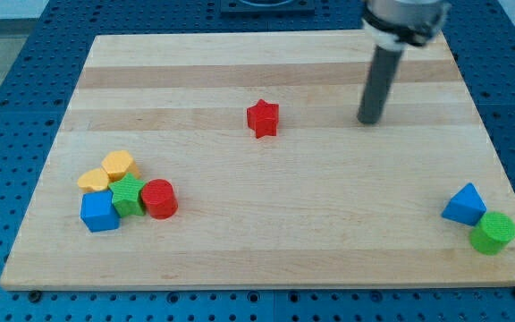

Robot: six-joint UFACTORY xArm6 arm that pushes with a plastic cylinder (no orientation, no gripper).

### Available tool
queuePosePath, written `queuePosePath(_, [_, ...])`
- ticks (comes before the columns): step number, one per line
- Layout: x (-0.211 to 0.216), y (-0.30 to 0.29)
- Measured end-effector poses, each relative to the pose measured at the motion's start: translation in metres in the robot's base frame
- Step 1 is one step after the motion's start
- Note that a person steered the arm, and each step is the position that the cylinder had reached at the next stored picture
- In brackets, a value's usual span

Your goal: Slightly move the red star to the center

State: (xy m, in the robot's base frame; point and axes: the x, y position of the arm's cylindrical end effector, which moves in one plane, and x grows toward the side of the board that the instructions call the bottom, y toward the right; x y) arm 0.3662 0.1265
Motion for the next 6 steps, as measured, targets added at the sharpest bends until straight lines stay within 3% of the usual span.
queuePosePath(1, [-0.047,-0.055])
queuePosePath(3, [-0.055,-0.168])
queuePosePath(6, [-0.009,-0.176])
